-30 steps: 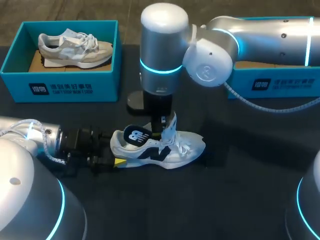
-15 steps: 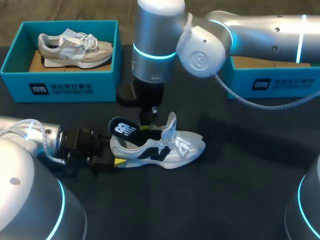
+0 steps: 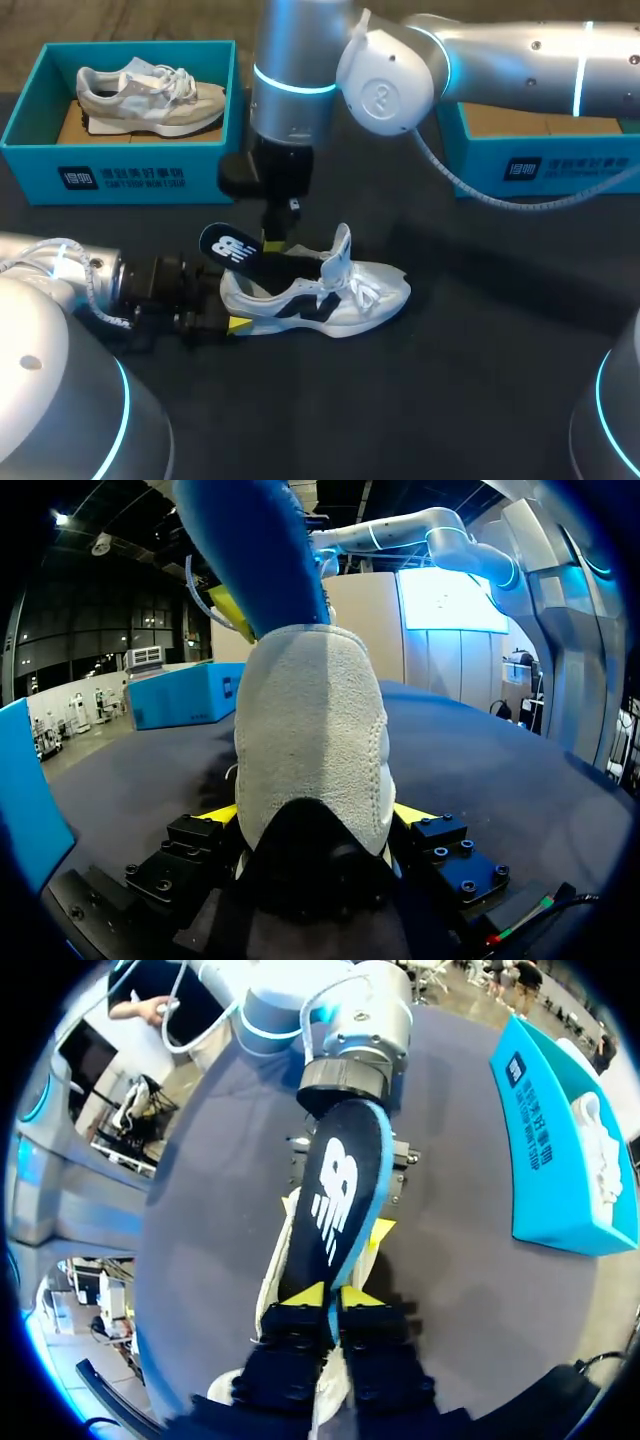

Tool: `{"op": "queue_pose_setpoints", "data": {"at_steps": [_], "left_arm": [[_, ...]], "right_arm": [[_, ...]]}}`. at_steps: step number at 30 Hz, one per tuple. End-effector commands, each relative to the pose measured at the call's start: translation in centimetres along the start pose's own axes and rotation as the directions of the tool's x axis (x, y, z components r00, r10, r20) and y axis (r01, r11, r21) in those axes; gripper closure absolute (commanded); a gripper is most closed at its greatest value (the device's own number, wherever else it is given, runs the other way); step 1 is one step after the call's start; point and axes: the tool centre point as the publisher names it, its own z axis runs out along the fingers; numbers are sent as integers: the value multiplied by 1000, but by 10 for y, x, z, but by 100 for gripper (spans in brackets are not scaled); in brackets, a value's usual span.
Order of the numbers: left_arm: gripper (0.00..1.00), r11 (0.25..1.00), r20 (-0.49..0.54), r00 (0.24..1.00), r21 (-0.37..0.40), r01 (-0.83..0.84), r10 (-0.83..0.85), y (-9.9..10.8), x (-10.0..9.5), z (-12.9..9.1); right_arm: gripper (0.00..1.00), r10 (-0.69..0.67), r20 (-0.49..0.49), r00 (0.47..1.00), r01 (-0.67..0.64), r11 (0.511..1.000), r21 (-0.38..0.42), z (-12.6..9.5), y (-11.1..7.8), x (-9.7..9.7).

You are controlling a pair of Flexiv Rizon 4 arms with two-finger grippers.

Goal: Take the shoe out of the shoebox, open the shoe tongue, remove and reinsert the insole, then place the shoe into the shoebox

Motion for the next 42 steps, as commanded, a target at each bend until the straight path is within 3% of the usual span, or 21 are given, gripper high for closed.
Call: {"op": "queue_pose_setpoints", "data": {"at_steps": [1,5,10,12,15,16,19,22,29,42], "left_arm": [[100,1000,1,1000,0,-1,1,4,1,-1],[100,1000,1,1000,0,-1,1,4,1,-1],[100,1000,1,1000,0,-1,1,4,1,-1],[100,1000,1,1000,0,-1,1,4,1,-1],[100,1000,1,1000,0,-1,1,4,1,-1],[100,1000,1,1000,0,-1,1,4,1,-1],[100,1000,1,1000,0,-1,1,4,1,-1],[100,1000,1,1000,0,-1,1,4,1,-1],[100,1000,1,1000,0,-1,1,4,1,-1],[100,1000,1,1000,0,-1,1,4,1,-1]], "right_arm": [[57,17,-18,1000,-17,999,-30,2,-2,2],[50,60,-58,997,-64,996,-62,-2,-5,5],[50,147,-112,983,-163,974,-155,-4,-6,7],[42,185,-124,975,-208,957,-204,-4,-7,7],[44,261,-141,955,-291,917,-275,-7,-10,7],[50,267,-149,952,-301,906,-299,-8,-10,7],[44,296,-164,941,-335,881,-335,-11,-9,7],[47,310,-179,934,-357,848,-392,-13,-6,6],[47,309,-249,918,-391,812,-433,-8,2,7],[51,325,-283,902,-427,766,-481,4,10,5]]}}
